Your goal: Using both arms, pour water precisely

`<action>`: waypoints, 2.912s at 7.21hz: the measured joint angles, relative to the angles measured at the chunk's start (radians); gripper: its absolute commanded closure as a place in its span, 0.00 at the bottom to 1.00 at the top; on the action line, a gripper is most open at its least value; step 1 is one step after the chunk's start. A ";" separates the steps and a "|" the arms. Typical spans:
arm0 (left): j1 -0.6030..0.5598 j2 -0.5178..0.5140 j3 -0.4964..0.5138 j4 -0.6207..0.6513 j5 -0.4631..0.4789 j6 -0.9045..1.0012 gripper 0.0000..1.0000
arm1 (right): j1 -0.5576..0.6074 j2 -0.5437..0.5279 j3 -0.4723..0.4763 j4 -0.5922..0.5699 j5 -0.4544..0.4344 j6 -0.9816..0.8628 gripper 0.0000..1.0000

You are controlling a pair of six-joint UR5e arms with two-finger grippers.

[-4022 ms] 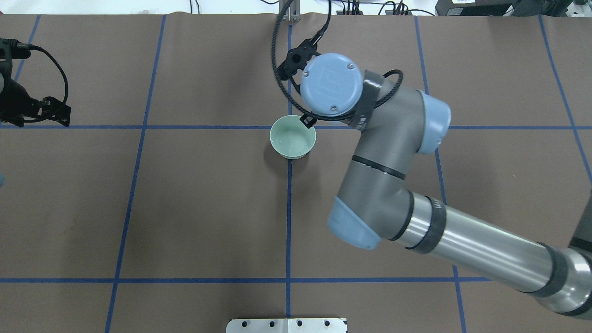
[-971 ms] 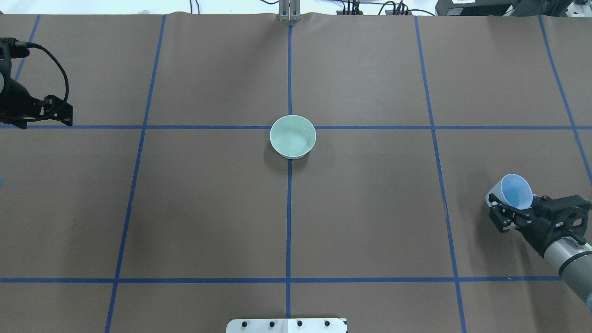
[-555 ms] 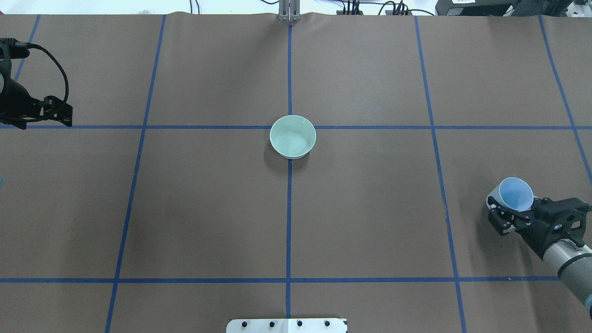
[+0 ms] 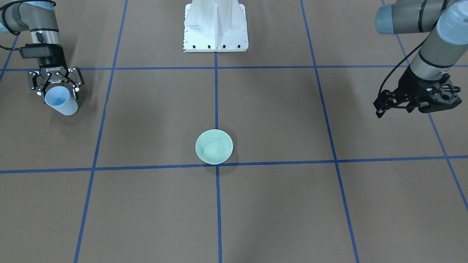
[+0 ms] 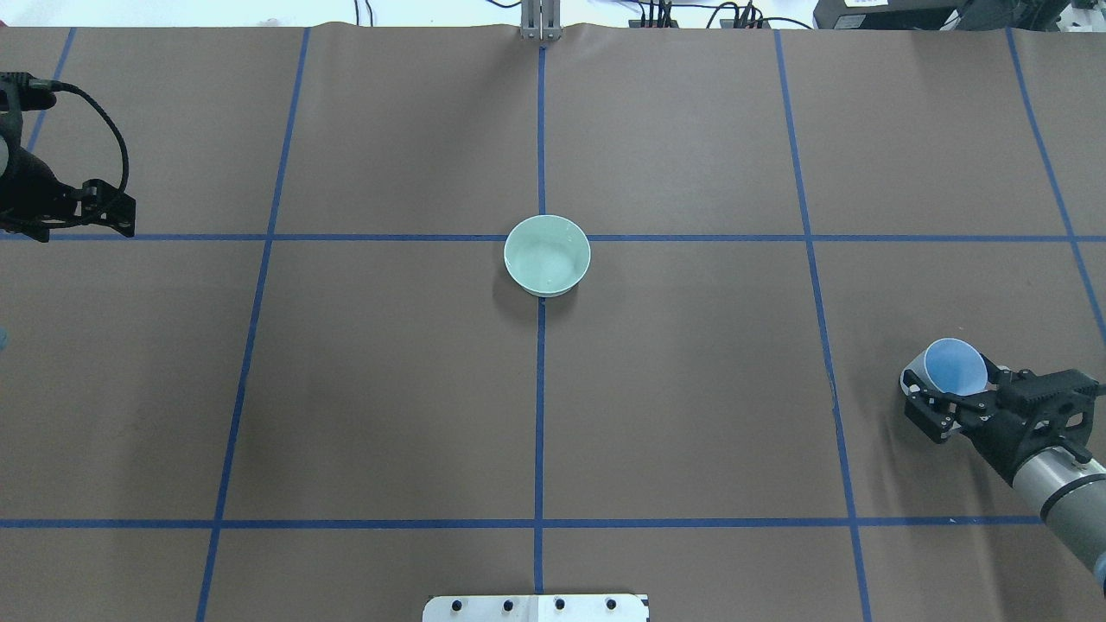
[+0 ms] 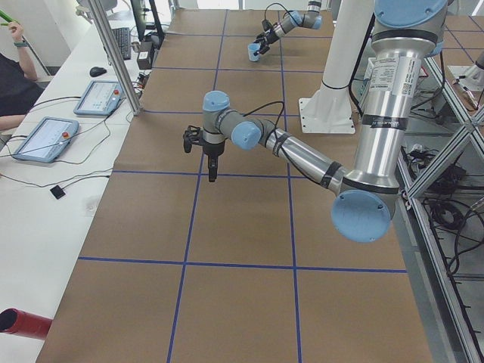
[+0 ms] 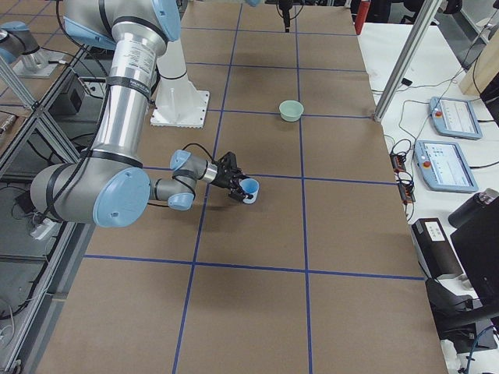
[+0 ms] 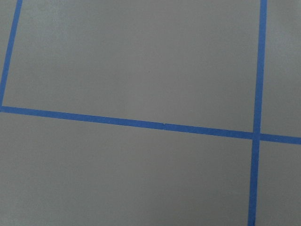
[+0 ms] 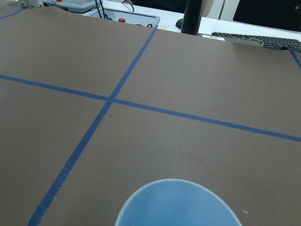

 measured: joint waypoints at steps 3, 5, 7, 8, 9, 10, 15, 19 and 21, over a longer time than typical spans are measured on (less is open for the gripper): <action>-0.001 0.000 -0.003 0.000 0.000 -0.001 0.00 | 0.004 -0.019 0.019 0.049 0.004 -0.057 0.01; -0.001 -0.001 -0.005 0.000 -0.001 -0.003 0.00 | 0.012 -0.025 0.078 0.051 0.020 -0.125 0.01; 0.002 -0.003 -0.003 0.000 -0.002 -0.008 0.00 | 0.074 -0.027 0.113 0.051 0.099 -0.184 0.01; 0.003 -0.005 -0.002 0.000 -0.002 -0.009 0.00 | 0.119 -0.026 0.122 0.050 0.151 -0.205 0.01; 0.005 -0.009 -0.002 -0.001 -0.002 -0.010 0.00 | 0.196 -0.022 0.137 0.045 0.250 -0.230 0.01; 0.008 -0.024 0.000 -0.002 -0.002 -0.012 0.00 | 0.308 -0.006 0.147 0.025 0.398 -0.258 0.01; 0.147 -0.417 0.161 0.014 -0.045 -0.377 0.00 | 0.899 0.303 0.126 -0.475 1.068 -0.566 0.01; 0.329 -0.671 0.431 -0.044 0.045 -0.593 0.00 | 1.168 0.529 -0.140 -0.690 1.428 -0.828 0.01; 0.396 -0.711 0.553 -0.154 0.103 -0.645 0.00 | 1.223 0.556 -0.244 -0.694 1.519 -0.899 0.01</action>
